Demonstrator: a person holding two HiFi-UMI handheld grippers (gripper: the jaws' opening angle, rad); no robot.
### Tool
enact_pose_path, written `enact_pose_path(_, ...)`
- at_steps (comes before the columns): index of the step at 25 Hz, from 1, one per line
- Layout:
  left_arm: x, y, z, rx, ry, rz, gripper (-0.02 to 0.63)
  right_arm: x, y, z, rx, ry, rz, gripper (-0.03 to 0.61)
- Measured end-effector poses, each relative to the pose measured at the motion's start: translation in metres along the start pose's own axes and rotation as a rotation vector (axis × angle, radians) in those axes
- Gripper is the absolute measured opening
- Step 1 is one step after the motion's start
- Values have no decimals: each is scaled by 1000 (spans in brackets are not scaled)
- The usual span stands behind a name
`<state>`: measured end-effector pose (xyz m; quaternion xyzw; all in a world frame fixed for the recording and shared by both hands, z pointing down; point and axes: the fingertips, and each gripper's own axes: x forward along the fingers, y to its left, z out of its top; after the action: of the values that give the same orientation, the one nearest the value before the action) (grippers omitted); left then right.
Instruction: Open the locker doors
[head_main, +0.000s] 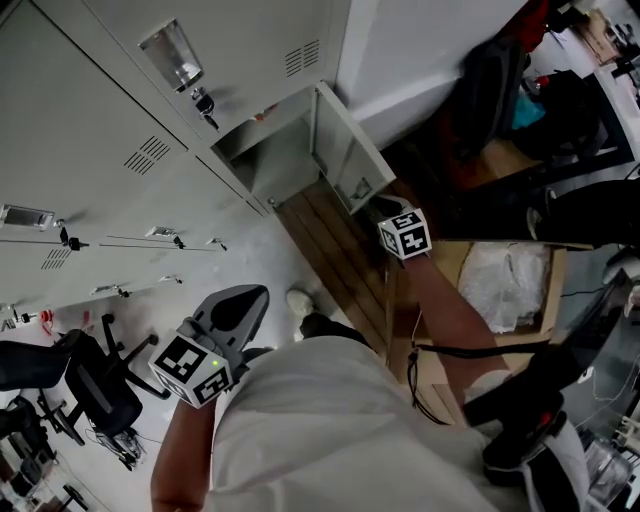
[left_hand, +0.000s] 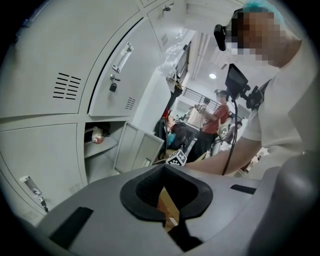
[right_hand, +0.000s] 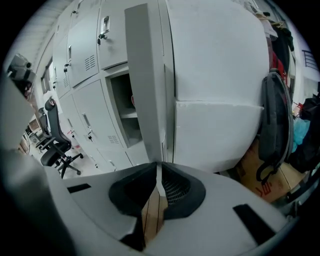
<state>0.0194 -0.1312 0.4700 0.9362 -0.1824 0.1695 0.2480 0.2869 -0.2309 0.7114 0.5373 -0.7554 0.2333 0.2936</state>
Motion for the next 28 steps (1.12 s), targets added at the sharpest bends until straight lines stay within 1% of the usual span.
enact_pose_path(4,2,0,1,-1,3,-4,11,-2,-19,0,0,4,-15,37)
enact_pose_path(11,-3,5,0,3,8,-3,11,-3,-39,0,1,9,-39,35)
enact_pose_path(14,-6,8,-1,2,8,4,11,-3,-47,0,15,5,-51,35)
enact_pose_path(16,-9,9,-1,-3,5,11,11,-3,-52,1,26,-2,-68,24)
enact_pose_path(20,-15,11,-3,-6,-4,17,11,-4,-65,3,53,-10,-102,23)
enact_pose_path(28,-33,14,-8,-10,-25,45,11,-9,-64,6,35,-1,-130,23)
